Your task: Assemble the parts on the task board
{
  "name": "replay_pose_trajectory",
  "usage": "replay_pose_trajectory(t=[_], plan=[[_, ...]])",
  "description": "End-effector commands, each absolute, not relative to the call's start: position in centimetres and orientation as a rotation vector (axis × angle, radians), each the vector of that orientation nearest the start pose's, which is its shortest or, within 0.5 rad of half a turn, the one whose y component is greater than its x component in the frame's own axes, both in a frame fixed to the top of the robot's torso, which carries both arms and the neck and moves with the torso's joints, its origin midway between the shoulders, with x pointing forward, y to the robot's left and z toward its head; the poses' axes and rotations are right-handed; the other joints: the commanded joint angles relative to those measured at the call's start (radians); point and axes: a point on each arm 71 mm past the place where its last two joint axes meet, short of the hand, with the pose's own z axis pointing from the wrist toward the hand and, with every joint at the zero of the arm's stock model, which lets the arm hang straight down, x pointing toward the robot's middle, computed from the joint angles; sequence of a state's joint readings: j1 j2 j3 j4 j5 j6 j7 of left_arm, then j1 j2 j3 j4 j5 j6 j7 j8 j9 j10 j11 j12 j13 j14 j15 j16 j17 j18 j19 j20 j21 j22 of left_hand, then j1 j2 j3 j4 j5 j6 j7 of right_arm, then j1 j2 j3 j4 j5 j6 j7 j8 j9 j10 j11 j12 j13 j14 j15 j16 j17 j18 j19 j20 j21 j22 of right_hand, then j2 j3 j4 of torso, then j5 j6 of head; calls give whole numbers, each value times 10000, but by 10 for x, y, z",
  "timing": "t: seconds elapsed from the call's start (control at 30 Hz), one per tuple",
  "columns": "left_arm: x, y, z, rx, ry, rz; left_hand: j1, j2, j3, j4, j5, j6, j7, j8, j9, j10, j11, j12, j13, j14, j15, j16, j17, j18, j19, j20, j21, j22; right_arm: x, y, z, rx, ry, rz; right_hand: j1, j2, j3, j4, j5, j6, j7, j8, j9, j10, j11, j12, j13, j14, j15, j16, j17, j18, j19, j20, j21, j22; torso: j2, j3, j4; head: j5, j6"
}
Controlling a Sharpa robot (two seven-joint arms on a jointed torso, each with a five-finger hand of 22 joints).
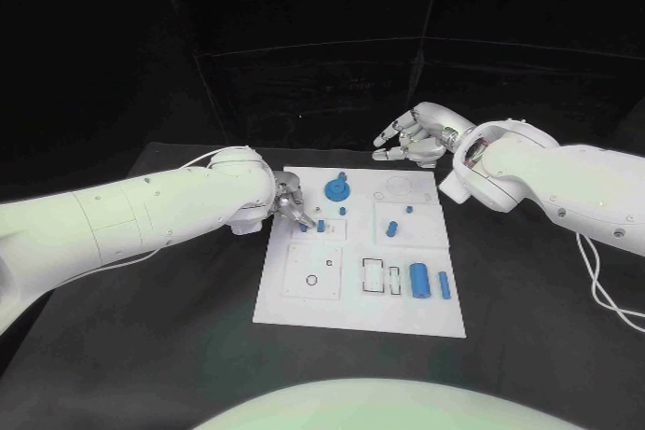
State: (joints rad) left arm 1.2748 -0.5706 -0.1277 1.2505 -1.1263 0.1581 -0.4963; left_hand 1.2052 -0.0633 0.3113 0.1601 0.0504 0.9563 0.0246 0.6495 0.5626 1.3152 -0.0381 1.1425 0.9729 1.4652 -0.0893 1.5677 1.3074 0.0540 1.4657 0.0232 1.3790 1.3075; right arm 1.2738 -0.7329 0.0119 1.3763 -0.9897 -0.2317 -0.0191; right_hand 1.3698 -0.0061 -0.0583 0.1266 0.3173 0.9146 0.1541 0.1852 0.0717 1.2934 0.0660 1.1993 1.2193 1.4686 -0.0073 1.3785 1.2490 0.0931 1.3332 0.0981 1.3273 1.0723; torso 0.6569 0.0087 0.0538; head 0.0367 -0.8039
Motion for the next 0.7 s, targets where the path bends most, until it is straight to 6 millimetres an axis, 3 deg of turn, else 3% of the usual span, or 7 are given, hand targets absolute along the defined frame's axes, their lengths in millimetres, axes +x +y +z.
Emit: replay_pose_trajectory(t=[0.03,0.4,0.7], plan=[[524,161,-233,-542,23194,-3036,-163,-12,-163,47,-4,15,24,39,19,43,-25,31,0,1056,-60,31,2634,-19,267,-85,53,485,529,-185,-142,2070,17086,9365,-2,115,-2,39,-47,-37,-6,57,0,-24,-1,-6,-12,288,-38,-36,2,49,-43,-5,-44,-12,0,-4,3,-10,19],[527,165,-231,-934,22918,-3134,-950,-173,-1353,868,-7,0,45,93,94,21,-8,22,-29,1056,-63,31,2634,-32,291,-91,88,554,529,-186,-142,1992,17057,9281,69,136,8,34,-63,-14,-13,96,7,-42,-9,-20,-32,283,-43,-57,-20,50,-41,-8,-52,-17,1,-12,-1,-21,28],[527,170,-229,-1399,22512,-3462,-1013,-80,-2016,1268,-11,-16,17,112,132,23,-35,45,-8,1056,-89,31,2634,-35,303,-116,99,587,529,-187,-142,1998,17030,9264,70,136,7,36,-64,-17,-13,96,6,-49,-8,-28,-40,282,-44,-58,-22,52,-46,-8,-57,-27,-1,-16,-3,-28,30]])
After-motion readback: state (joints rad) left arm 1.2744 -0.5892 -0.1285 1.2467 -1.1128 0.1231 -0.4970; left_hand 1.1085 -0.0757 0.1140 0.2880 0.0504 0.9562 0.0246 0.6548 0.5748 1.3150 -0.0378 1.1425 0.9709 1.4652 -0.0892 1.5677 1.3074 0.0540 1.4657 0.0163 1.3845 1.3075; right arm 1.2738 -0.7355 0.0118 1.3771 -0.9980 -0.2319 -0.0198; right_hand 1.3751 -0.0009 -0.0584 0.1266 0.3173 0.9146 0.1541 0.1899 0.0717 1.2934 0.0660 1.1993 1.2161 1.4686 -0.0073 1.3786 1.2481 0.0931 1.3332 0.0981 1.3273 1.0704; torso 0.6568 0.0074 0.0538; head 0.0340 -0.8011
